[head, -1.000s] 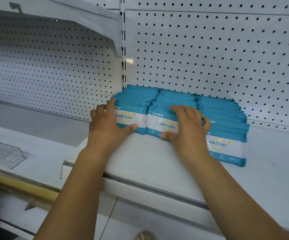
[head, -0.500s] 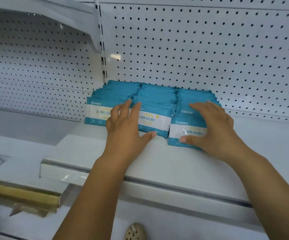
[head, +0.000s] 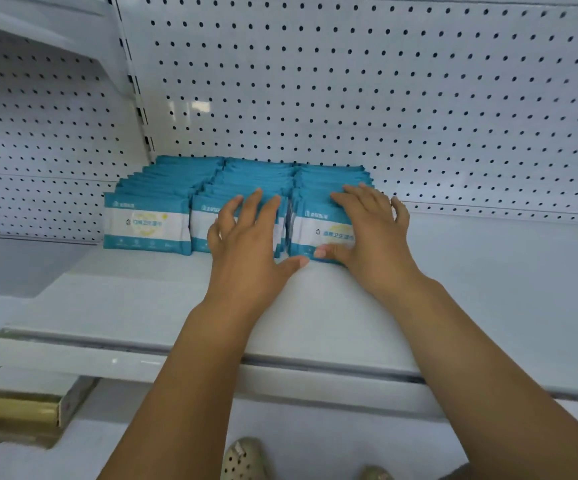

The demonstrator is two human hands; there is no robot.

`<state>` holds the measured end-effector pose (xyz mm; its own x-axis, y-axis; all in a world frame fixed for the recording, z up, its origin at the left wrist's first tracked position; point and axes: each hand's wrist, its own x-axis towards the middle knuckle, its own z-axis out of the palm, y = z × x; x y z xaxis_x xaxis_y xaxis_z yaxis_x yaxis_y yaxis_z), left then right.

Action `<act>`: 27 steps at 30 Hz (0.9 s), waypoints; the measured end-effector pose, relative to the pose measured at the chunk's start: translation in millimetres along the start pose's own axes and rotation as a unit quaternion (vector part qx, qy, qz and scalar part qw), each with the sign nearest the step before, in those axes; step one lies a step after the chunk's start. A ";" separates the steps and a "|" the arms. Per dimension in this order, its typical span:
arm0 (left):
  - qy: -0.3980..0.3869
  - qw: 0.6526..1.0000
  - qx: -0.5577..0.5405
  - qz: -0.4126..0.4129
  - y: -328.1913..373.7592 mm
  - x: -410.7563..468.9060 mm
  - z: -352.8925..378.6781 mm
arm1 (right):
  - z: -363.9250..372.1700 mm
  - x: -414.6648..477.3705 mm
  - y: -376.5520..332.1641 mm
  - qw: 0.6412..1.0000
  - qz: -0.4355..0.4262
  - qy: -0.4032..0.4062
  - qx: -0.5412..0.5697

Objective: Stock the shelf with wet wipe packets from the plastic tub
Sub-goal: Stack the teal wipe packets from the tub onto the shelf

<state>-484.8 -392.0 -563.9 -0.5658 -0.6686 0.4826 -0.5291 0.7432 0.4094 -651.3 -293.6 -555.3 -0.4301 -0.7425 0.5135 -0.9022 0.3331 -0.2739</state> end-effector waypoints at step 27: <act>-0.109 0.939 -0.174 0.277 261.0 -40.4 61.3 | -229.2 -186.2 173.2 0.977 0.206 0.027 -0.056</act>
<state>-638.7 -172.5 -524.1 -0.8289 -0.1370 0.5423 0.1027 0.9158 0.3884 -734.9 35.6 -512.0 -0.7555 -0.5014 0.4218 -0.6490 0.6610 -0.3766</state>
